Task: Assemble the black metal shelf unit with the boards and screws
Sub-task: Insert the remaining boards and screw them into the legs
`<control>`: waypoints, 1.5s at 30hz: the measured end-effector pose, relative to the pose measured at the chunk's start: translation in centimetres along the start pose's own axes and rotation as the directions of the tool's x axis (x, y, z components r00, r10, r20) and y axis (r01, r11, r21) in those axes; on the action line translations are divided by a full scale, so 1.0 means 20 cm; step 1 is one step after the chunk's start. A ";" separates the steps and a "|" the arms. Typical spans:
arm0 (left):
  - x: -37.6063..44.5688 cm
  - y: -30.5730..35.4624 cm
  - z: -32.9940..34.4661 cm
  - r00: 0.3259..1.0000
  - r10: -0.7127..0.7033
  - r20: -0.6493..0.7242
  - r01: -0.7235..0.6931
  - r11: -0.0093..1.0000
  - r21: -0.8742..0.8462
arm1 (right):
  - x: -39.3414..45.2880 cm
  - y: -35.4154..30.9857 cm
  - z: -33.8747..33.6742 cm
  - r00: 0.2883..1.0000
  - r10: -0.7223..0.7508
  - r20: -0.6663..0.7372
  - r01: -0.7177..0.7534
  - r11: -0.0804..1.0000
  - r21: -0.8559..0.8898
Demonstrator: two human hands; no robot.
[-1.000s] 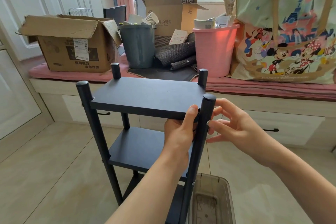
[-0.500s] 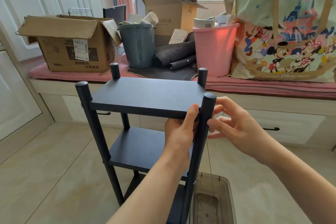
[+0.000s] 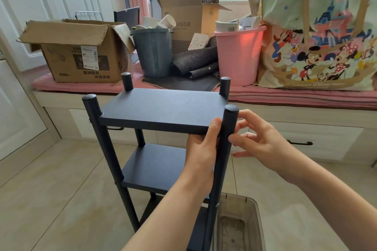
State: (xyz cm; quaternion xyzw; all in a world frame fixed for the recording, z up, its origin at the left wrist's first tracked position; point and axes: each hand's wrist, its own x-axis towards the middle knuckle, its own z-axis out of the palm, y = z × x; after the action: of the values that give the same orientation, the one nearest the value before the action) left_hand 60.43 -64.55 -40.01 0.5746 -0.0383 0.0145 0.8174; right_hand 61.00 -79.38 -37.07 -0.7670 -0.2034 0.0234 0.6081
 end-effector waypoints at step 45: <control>-0.22 0.16 -0.14 0.843 0.535 -0.052 -0.316 0.572 0.757 | 0.02 0.04 -0.06 0.988 0.149 -0.032 -0.134 0.951 0.280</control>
State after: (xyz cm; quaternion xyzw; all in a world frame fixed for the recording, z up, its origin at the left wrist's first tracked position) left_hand 55.89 -60.76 -38.21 0.8135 -0.0537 0.3064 0.4914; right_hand 61.98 -80.54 -37.34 -0.6874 -0.1263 0.0748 0.7113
